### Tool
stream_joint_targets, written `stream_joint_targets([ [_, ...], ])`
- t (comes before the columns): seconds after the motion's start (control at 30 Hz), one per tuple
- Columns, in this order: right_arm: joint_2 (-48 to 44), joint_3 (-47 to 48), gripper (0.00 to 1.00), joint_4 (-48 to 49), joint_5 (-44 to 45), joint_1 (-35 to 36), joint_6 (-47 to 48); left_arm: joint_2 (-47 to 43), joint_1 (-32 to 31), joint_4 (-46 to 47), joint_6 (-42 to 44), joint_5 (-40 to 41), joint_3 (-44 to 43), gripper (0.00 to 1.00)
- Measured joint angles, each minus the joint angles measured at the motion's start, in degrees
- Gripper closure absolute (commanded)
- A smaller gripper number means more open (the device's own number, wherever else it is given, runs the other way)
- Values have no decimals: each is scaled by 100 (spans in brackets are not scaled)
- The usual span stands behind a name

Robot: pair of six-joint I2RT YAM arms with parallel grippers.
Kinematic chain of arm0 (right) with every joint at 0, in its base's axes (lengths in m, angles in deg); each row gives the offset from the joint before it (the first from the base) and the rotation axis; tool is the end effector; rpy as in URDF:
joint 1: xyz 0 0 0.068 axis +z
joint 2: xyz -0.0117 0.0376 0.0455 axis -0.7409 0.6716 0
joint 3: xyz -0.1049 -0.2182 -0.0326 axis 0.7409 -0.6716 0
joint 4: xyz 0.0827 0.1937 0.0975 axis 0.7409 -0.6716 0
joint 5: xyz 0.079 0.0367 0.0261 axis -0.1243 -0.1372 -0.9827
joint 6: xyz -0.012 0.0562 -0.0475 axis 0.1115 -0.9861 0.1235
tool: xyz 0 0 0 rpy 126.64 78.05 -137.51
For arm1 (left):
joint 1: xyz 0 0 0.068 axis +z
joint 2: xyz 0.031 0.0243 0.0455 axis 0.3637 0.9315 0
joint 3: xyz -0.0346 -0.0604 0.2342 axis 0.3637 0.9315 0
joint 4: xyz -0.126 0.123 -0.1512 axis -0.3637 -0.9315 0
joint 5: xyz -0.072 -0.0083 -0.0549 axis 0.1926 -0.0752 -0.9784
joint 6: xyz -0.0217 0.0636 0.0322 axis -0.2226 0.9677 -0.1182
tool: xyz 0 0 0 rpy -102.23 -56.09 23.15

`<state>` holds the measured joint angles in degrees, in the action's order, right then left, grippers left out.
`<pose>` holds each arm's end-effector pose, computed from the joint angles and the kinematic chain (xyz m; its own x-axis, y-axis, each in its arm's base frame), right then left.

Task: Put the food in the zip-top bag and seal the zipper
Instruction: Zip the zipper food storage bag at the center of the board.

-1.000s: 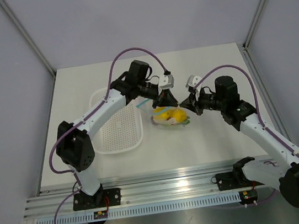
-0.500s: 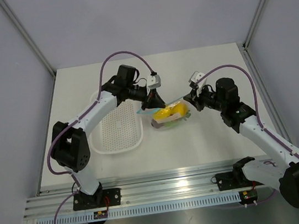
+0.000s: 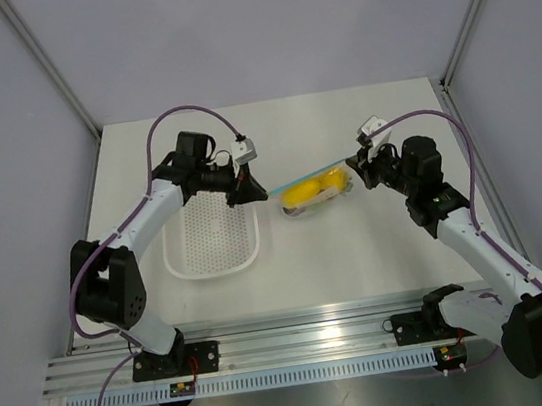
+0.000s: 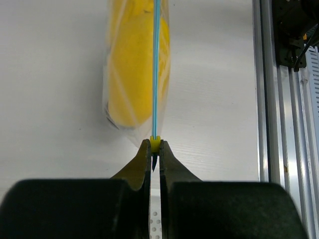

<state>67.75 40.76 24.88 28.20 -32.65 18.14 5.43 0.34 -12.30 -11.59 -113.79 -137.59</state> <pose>0.2388 0.0868 0.2832 -0.0438 -0.2883 -0.9565 -0.6042 0.7702 -0.2045 0.2832 -0.1660 0.2495 -0.2177 0.3750 -0.9011 0.9759 0.1004 -0.1939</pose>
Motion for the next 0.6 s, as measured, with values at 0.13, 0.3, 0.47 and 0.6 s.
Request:
stream_joint_targets([
  [0.13, 9, 0, 100, 2, -20, -28, -66, -33, 105, 133, -85, -4, 129, 100],
  [0.3, 17, -11, 100, 2, -50, -31, -114, -35, 162, 221, -168, -7, 166, 100],
  [0.47, 94, -9, 100, 138, -44, -50, -138, -35, 168, 424, -424, -2, 166, 100],
  [0.6, 450, 81, 100, 448, 57, -127, -103, 57, 153, 750, -857, 120, 31, 100],
])
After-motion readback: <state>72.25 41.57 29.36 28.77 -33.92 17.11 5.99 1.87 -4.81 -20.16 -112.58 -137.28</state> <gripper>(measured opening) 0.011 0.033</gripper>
